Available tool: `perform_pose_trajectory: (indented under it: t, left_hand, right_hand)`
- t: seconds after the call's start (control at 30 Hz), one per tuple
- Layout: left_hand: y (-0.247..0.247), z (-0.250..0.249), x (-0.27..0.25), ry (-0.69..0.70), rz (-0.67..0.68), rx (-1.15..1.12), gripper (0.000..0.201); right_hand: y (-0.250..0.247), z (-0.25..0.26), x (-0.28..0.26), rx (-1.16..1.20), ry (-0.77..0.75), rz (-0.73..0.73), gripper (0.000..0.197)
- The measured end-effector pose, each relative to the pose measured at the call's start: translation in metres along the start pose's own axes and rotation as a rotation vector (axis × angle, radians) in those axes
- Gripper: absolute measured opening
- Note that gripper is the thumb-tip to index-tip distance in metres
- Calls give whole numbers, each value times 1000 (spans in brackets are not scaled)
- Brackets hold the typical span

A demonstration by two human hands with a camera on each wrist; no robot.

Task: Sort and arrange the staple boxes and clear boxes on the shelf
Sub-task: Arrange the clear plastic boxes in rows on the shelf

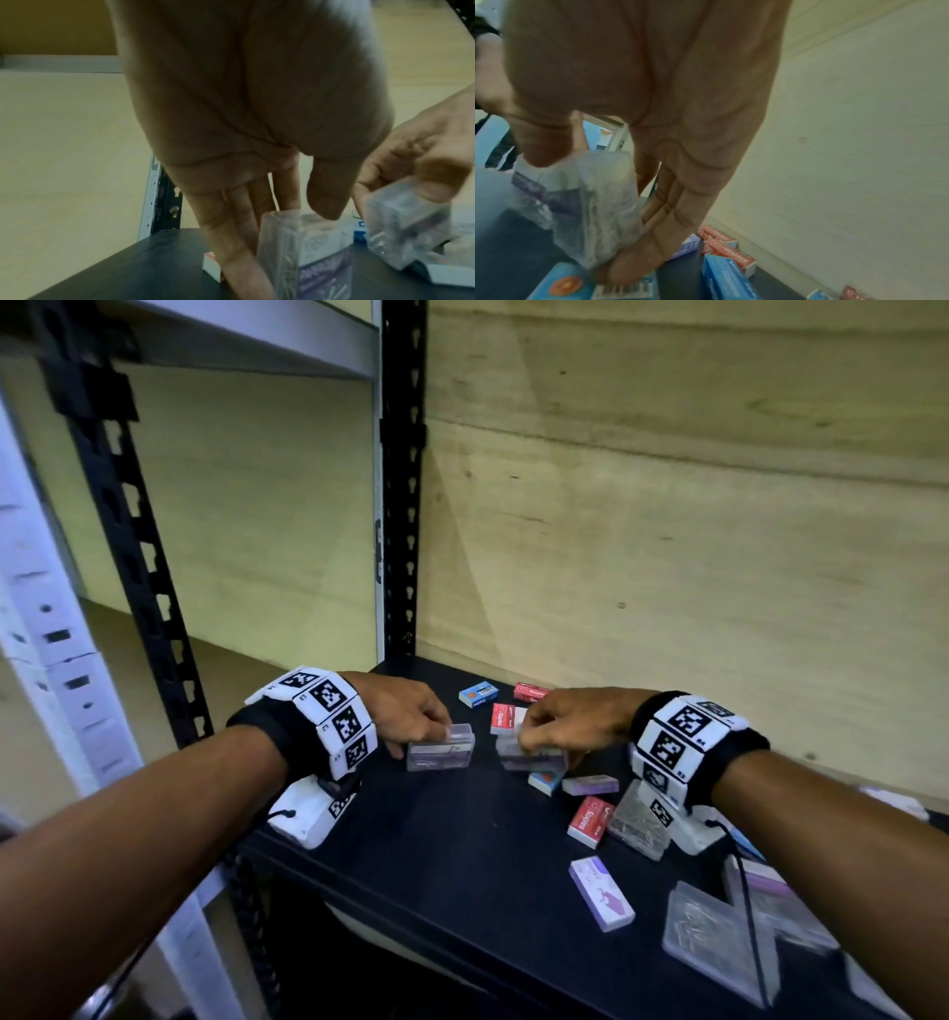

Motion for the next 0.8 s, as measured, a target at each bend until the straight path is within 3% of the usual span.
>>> perform_pose_trajectory:
  t: [0.2,0.4,0.53,0.8]
  left_hand:
    - [8,3,9,-11,15,-160,33]
    - [-17,7,13,55,-31,-211,32]
    - [-53,14,26,72,-116,-105,26]
    - [-90,35,68,16,-243,142,32]
  right_hand:
    - [-20,-7,11,203,26,-82,27]
    - [-42,-14,26,104,36,-165,24]
    - [-62,-14,40,-97,42,-241,35]
    - [-78,-7,80,-143,-26,-369,43]
Point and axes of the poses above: each hand's wrist, its own x-axis towards the middle knuckle, its own y-axis out of the palm, z = x × y, the point moved 5 cm from there along x, towards the middle knuckle, and after that the axes turned 1 degree about -y, right-handed, at the moved point
